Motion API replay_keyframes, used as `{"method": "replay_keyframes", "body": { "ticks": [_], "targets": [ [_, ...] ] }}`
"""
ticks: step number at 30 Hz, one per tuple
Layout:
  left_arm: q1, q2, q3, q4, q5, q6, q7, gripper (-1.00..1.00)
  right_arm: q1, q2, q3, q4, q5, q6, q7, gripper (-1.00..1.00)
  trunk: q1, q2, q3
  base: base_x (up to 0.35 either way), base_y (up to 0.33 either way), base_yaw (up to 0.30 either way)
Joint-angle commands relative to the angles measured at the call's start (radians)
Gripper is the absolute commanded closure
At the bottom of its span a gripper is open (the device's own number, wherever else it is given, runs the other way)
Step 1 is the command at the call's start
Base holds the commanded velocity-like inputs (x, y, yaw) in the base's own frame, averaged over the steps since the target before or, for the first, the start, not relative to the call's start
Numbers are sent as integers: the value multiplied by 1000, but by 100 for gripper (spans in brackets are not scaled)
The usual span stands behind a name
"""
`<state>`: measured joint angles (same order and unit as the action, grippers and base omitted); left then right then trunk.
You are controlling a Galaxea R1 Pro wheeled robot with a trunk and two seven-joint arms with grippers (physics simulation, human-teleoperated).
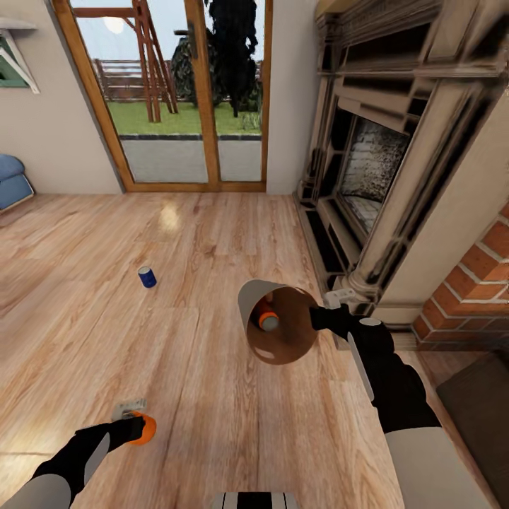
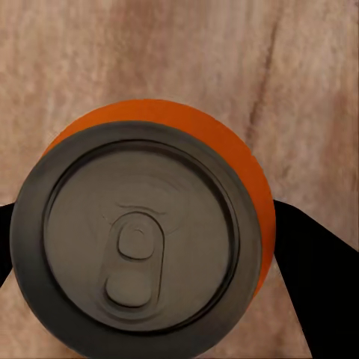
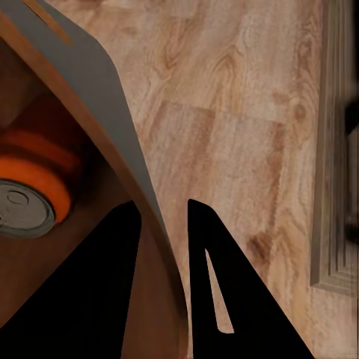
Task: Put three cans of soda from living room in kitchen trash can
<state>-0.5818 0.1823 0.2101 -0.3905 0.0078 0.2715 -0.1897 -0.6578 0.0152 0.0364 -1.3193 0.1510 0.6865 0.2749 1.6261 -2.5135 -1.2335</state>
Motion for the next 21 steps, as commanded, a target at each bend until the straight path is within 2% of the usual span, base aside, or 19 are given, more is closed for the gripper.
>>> {"method": "replay_keyframes", "body": {
  "ticks": [1, 4, 6, 8, 9, 11, 12, 13, 16, 19, 20, 21],
  "targets": [
    [0, 0, 0, -1, 0, 5, -3, 100, 1, 0, 0, -2, -15, 2, 3, 100, 0, 0, 4, 0, 0, 0],
    [0, 1, -1, -35, 2, 52, -52, 100, 26, 0, 1, -10, -14, 7, 3, 100, -2, 1, 16, 0, 0, 0],
    [0, 2, -1, -91, 5, 112, -101, 100, 47, -2, 14, -13, -14, 38, 3, 100, -3, 1, 23, 0, 0, 0],
    [0, 2, -1, -126, 5, 134, -117, 100, 56, -4, 18, -17, -14, 46, 3, 100, -4, 2, 31, 0, 0, 0],
    [0, 2, -1, -171, 5, 158, -133, 100, 67, -5, 21, -21, -14, 51, 3, 100, -4, 2, 35, 0, 0, 0],
    [3, 7, -1, -314, 6, 228, -195, 100, 99, -6, 24, -33, -14, 58, 3, 100, -5, 3, 43, 0, 0, 0],
    [5, 8, 0, -343, 6, 241, -208, 100, 106, -7, 24, -36, -14, 58, 4, 100, -5, 3, 47, 0, 0, 0],
    [9, 9, 1, -423, 6, 284, -245, 100, 124, -7, 25, -43, -14, 60, 4, 100, -6, 3, 50, 0, 0, 0],
    [19, 10, 1, -532, 6, 338, -270, 100, 138, -7, 25, -47, -14, 62, 4, 100, -7, 4, 62, 0, 0, 0],
    [74, 9, 1, -678, 7, 411, -290, 100, 146, -7, 25, -68, -14, 67, 5, 100, -9, 4, 74, 0, 0, 0],
    [83, 8, 1, -700, 7, 422, -295, 100, 147, -7, 25, -75, -14, 72, 5, 100, -9, 5, 78, 0, 0, 0],
    [96, 6, 2, -740, 7, 444, -308, 100, 151, -7, 25, -100, -14, 103, 5, 100, -9, 5, 81, 0, 0, 0]
  ]
}}
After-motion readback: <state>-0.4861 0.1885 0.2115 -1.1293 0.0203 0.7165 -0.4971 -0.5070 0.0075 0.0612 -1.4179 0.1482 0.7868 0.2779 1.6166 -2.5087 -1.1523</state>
